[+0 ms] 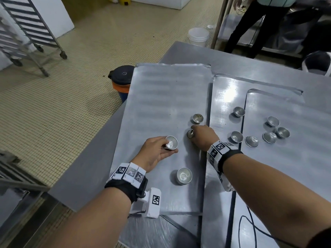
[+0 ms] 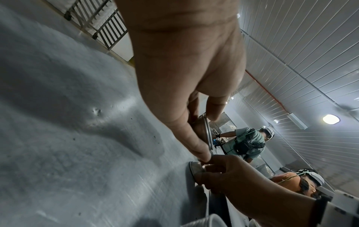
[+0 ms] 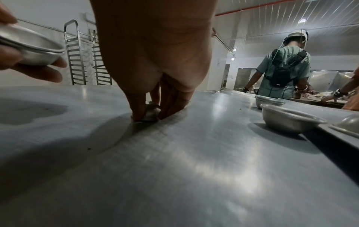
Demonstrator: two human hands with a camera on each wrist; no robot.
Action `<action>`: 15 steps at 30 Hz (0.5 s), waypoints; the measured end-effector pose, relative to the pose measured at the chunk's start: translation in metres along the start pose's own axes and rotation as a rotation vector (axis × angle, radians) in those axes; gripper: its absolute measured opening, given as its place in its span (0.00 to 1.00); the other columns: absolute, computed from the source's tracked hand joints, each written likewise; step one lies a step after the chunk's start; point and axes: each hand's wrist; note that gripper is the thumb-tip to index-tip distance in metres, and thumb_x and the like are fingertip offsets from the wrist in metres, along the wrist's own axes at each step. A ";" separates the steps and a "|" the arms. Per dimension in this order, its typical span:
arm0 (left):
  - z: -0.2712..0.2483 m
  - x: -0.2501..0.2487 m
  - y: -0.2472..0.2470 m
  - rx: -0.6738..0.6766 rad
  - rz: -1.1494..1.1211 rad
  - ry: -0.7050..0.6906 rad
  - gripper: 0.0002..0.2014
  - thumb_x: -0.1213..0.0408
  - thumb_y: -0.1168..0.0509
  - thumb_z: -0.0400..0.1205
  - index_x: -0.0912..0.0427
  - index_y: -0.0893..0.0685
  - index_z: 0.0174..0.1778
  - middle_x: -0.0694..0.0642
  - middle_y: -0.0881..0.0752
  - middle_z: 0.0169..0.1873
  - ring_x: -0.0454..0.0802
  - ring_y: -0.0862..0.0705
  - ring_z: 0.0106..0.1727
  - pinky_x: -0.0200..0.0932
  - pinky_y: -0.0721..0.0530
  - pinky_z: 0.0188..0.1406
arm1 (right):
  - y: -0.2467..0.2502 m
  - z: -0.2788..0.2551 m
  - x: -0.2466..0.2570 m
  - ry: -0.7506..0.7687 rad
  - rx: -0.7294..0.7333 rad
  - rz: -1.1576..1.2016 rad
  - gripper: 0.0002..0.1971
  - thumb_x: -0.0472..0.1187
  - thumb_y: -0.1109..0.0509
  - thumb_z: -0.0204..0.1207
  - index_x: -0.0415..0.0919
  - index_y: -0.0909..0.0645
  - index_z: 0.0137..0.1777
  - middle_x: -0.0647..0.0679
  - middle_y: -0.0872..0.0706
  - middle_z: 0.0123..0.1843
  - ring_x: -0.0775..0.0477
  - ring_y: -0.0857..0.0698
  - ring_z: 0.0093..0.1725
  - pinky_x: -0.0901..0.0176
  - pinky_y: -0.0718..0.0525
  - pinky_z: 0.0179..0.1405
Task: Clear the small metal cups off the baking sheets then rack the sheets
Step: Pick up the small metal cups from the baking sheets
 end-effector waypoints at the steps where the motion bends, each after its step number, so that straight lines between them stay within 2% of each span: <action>1: 0.000 0.000 0.001 -0.002 -0.001 0.000 0.08 0.76 0.39 0.87 0.69 0.15 0.52 0.74 0.11 0.49 0.68 0.07 0.45 0.45 0.08 0.40 | -0.001 0.000 0.001 0.019 0.004 -0.002 0.10 0.43 0.39 0.82 0.39 0.19 0.53 0.37 0.13 0.55 0.33 0.15 0.54 0.53 0.27 0.44; 3: -0.001 0.001 0.002 -0.006 -0.003 0.002 0.08 0.76 0.39 0.87 0.69 0.14 0.51 0.73 0.10 0.47 0.67 0.07 0.45 0.45 0.08 0.39 | -0.002 -0.002 0.004 0.039 0.023 0.009 0.09 0.44 0.38 0.81 0.40 0.20 0.51 0.39 0.15 0.55 0.33 0.15 0.54 0.53 0.25 0.45; 6: -0.003 0.003 0.004 -0.007 -0.005 0.003 0.08 0.75 0.39 0.87 0.68 0.14 0.50 0.71 0.10 0.46 0.67 0.07 0.44 0.45 0.08 0.39 | -0.005 -0.005 0.007 0.028 0.032 0.046 0.11 0.44 0.38 0.83 0.37 0.21 0.55 0.39 0.17 0.57 0.32 0.16 0.55 0.50 0.22 0.49; 9: -0.005 0.004 0.005 -0.007 -0.011 -0.002 0.08 0.76 0.39 0.87 0.69 0.14 0.50 0.72 0.10 0.47 0.67 0.07 0.44 0.45 0.08 0.40 | -0.005 -0.006 0.007 -0.001 0.040 0.055 0.09 0.44 0.38 0.83 0.38 0.25 0.56 0.36 0.15 0.57 0.31 0.16 0.54 0.50 0.23 0.46; 11: -0.006 0.004 0.006 -0.009 -0.011 -0.005 0.08 0.76 0.39 0.87 0.68 0.14 0.50 0.72 0.10 0.47 0.67 0.07 0.44 0.45 0.08 0.40 | -0.003 -0.006 0.006 0.004 0.048 0.069 0.15 0.43 0.36 0.82 0.39 0.27 0.66 0.35 0.16 0.62 0.30 0.16 0.57 0.48 0.20 0.50; 13: -0.006 0.004 0.007 -0.014 -0.015 -0.007 0.08 0.76 0.39 0.87 0.69 0.14 0.50 0.72 0.10 0.47 0.67 0.07 0.44 0.45 0.08 0.39 | -0.002 -0.008 0.005 0.030 0.043 0.100 0.27 0.41 0.32 0.79 0.42 0.32 0.77 0.36 0.22 0.71 0.29 0.17 0.62 0.46 0.19 0.58; 15: -0.007 0.004 0.008 -0.015 -0.014 -0.013 0.08 0.76 0.39 0.87 0.69 0.14 0.50 0.72 0.10 0.46 0.67 0.07 0.43 0.45 0.08 0.39 | -0.002 -0.011 0.007 0.036 0.027 0.130 0.27 0.40 0.30 0.76 0.44 0.28 0.76 0.39 0.24 0.72 0.30 0.17 0.62 0.47 0.19 0.60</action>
Point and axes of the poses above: each hand's wrist, its own z-axis towards the middle knuckle, its own y-axis out of the back of the hand, x = y × z
